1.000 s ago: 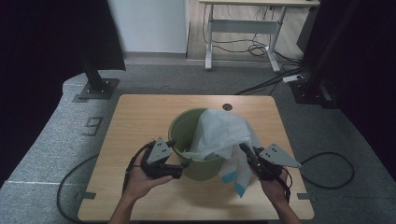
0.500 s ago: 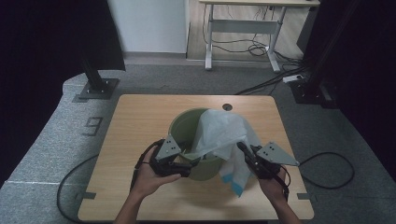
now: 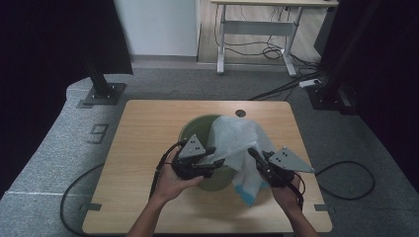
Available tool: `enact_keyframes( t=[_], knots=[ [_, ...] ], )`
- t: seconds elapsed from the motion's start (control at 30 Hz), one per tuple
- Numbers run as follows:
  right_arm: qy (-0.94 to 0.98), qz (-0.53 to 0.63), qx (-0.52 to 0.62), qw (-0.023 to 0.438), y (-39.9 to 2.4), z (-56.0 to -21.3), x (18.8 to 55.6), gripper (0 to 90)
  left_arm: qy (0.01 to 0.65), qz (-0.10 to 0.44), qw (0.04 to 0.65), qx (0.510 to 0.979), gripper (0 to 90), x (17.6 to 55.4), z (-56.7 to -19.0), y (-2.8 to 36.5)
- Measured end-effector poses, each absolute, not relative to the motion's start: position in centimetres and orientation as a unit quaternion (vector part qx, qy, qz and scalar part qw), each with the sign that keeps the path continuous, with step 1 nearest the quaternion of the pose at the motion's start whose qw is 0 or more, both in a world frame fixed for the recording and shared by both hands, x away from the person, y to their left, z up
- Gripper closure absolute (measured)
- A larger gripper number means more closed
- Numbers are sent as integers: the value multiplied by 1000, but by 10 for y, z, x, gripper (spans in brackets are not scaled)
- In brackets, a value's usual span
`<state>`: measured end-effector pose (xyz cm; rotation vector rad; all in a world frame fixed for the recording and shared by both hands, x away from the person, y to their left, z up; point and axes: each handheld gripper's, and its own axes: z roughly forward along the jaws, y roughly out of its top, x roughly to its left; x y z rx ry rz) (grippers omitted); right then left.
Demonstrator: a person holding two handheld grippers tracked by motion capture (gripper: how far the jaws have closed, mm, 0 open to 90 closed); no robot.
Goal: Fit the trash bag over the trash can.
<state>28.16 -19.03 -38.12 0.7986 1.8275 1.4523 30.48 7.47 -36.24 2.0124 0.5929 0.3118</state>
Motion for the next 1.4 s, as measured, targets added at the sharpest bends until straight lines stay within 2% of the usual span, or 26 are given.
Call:
enact_keyframes(
  t=[0.3, 0.43, 0.5, 0.67, 0.83, 1.03, 1.4],
  knots=[
    [697, 560, 307, 325, -193, -382, 282, 875, 252, 101, 494, 826, 785, 315, -362, 72],
    [698, 568, 307, 311, -197, -385, 280, 790, 264, 108, 502, 817, 847, 320, -360, 76],
    [699, 575, 302, 299, -199, -387, 277, 704, 268, 110, 504, 814, 887, 322, -360, 78],
    [682, 604, 298, 284, -209, -392, 260, 445, 282, 127, 495, 812, 898, 324, -357, 81],
    [670, 613, 309, 283, -215, -395, 232, 326, 285, 128, 493, 812, 898, 324, -357, 82],
    [685, 581, 320, 302, -198, -416, 221, 300, 278, 127, 488, 817, 897, 323, -357, 75],
    [694, 525, 381, 313, -185, -453, 245, 273, 276, 127, 488, 818, 897, 323, -356, 74]
  ],
)
